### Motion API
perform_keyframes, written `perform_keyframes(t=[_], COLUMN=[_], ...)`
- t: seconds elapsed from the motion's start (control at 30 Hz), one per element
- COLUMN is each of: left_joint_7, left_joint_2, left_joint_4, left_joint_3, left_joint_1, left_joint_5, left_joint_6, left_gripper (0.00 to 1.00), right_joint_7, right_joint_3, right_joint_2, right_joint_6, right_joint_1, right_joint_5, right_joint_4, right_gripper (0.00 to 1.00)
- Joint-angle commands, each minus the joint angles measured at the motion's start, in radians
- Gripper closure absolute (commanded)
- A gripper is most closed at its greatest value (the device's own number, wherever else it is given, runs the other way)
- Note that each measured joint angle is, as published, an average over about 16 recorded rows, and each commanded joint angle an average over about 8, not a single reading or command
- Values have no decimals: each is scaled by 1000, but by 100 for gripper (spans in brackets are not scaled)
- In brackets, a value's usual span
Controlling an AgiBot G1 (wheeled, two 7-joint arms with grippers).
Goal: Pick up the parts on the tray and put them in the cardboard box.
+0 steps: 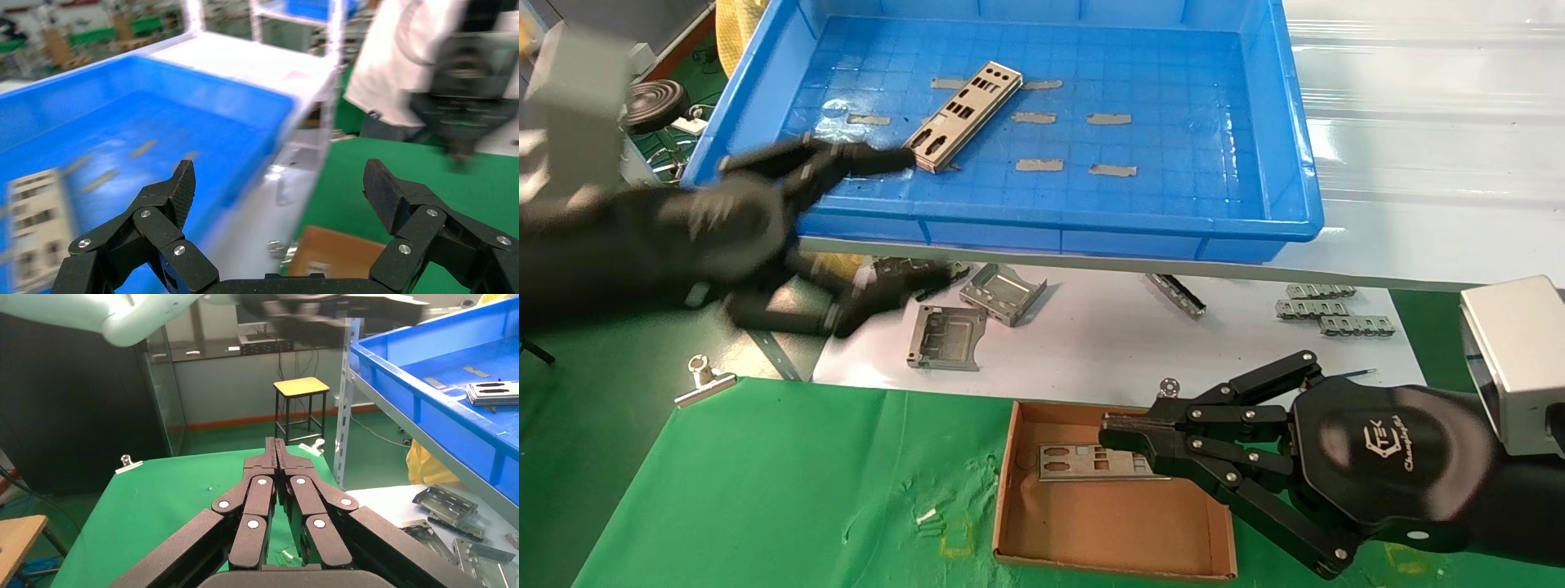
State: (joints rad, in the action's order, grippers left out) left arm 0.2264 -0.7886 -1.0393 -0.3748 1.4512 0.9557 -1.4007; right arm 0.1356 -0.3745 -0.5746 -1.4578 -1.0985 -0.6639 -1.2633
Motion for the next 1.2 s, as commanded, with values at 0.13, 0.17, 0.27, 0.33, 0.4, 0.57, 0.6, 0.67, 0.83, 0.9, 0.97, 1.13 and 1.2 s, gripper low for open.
perform_keyframes(t=[0.13, 0.17, 0.27, 0.33, 0.4, 0.57, 0.6, 0.67, 0.83, 0.9, 0.97, 1.13, 1.2], left_joint_7=[-5, -12, -32, -44, -54, -68, -72, -82, -117, -133, -147, -175, -183], left_joint_2=[-94, -113, -170, -205, -240, -321, -334, -359, -401, -411, -421, -446, -454], left_joint_4=[163, 201, 314, 389, 463, 636, 666, 722, 824, 853, 879, 933, 950], left_joint_3=[-59, -71, -103, -122, -141, -185, -192, -203, -213, -213, -213, -215, -216], left_joint_1=[157, 186, 267, 316, 362, 458, 472, 497, 534, 543, 549, 561, 564], left_joint_5=[115, 139, 201, 235, 268, 342, 353, 372, 390, 391, 391, 396, 398], left_joint_6=[25, 31, 46, 55, 64, 94, 101, 114, 137, 143, 151, 188, 204], left_gripper=[0, 0, 0, 0, 0, 0, 0, 0, 0, 0, 0, 0, 0], right_joint_7=[0, 0, 0, 0, 0, 0, 0, 0, 0, 0, 0, 0, 0], right_joint_3=[0, 0, 0, 0, 0, 0, 0, 0, 0, 0, 0, 0, 0], right_joint_2=[0, 0, 0, 0, 0, 0, 0, 0, 0, 0, 0, 0, 0], right_joint_6=[0, 0, 0, 0, 0, 0, 0, 0, 0, 0, 0, 0, 0], right_joint_1=[0, 0, 0, 0, 0, 0, 0, 0, 0, 0, 0, 0, 0], right_joint_5=[0, 0, 0, 0, 0, 0, 0, 0, 0, 0, 0, 0, 0], right_joint_4=[0, 0, 0, 0, 0, 0, 0, 0, 0, 0, 0, 0, 0], right_gripper=[100, 100, 100, 100, 100, 46, 33, 8, 0, 0, 0, 0, 0])
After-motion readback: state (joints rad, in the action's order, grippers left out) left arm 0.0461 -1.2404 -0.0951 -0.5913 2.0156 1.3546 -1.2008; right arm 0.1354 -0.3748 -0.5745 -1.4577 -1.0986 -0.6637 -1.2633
